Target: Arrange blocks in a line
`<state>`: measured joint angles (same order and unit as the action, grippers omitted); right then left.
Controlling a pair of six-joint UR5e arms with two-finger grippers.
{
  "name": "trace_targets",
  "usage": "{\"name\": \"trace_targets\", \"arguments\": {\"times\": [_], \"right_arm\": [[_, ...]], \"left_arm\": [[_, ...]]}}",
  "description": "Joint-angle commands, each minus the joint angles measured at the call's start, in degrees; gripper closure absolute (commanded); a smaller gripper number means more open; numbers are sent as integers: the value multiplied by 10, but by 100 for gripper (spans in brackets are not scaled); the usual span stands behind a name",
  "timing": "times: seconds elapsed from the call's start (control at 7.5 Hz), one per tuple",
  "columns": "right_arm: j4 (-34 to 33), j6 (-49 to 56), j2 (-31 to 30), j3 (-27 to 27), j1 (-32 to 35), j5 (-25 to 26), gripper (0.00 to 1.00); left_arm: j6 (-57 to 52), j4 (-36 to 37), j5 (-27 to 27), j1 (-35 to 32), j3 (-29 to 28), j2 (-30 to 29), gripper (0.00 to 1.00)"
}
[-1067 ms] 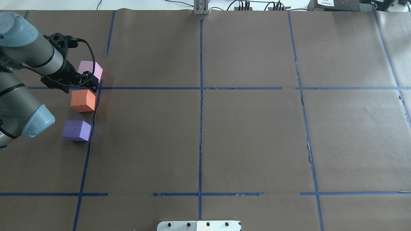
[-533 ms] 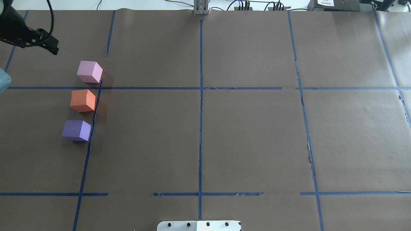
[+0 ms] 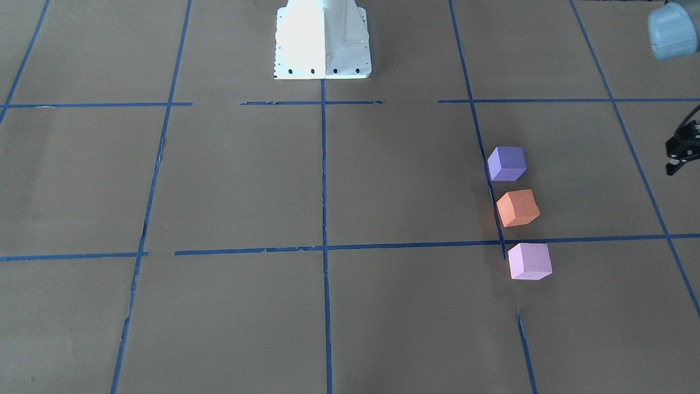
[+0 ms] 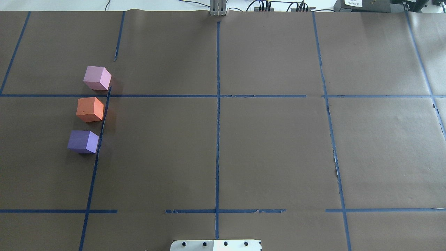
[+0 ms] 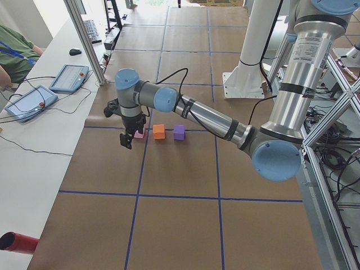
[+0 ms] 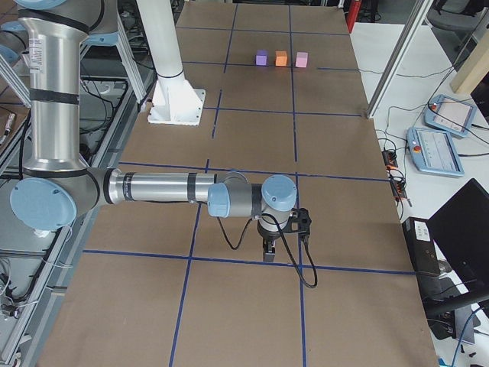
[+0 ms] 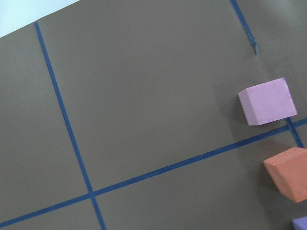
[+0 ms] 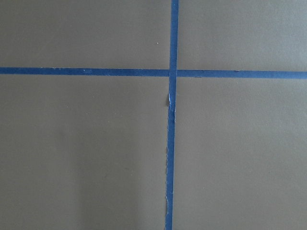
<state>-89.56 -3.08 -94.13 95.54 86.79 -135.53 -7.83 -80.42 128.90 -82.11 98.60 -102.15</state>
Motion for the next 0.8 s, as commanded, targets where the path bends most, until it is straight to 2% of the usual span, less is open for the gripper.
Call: {"name": "trace_targets", "arguments": {"times": [0.0, 0.13, 0.4, 0.67], "right_arm": [[0, 0, 0, -1, 0, 0, 0], [0, 0, 0, 0, 0, 0, 0], [0, 0, 0, 0, 0, 0, 0], [0, 0, 0, 0, 0, 0, 0]], "left_arm": [[-46, -65, 22, -31, -46, 78, 0], [-37, -96, 22, -34, -60, 98, 0], [4, -91, 25, -57, -76, 100, 0], [11, -87, 50, -60, -76, 122, 0]]}}
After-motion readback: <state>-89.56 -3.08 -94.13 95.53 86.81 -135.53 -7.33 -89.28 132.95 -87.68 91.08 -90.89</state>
